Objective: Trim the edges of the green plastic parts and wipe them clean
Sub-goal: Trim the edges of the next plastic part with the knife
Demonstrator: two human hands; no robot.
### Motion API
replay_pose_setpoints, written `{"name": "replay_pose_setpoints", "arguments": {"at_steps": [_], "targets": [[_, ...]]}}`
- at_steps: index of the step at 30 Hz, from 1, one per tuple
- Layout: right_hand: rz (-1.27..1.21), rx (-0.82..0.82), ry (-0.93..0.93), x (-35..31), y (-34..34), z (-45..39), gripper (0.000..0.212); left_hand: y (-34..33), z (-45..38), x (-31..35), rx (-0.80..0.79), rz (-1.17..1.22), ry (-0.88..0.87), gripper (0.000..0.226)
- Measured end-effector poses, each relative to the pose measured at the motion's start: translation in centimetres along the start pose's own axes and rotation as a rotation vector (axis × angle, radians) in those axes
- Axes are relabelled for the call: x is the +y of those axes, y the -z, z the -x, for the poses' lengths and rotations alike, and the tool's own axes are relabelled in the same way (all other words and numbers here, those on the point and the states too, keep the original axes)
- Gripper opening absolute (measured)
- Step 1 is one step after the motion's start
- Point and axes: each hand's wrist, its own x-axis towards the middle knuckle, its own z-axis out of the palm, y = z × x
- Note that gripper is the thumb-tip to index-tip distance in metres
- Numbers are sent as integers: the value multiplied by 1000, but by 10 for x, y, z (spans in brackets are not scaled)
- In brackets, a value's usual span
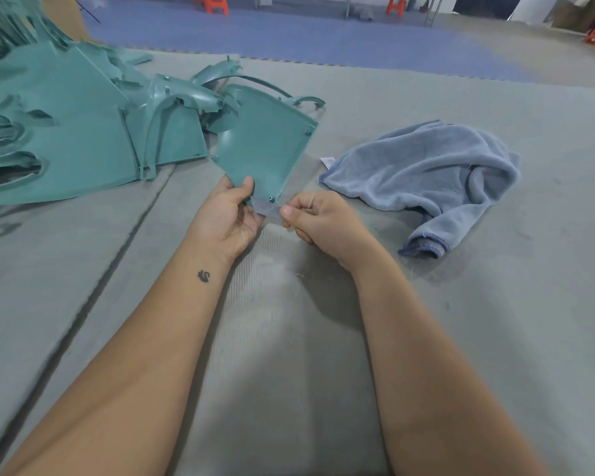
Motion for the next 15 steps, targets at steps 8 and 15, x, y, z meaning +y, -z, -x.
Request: {"name": "replay_pose_setpoints", "arguments": {"at_steps": [8,15], "targets": [[-140,152,3,4,2,-5,31,0,3,2,1,-66,45,28],[-328,424,-71,7,1,-15,30,1,4,2,-13,-189,30,31]]}}
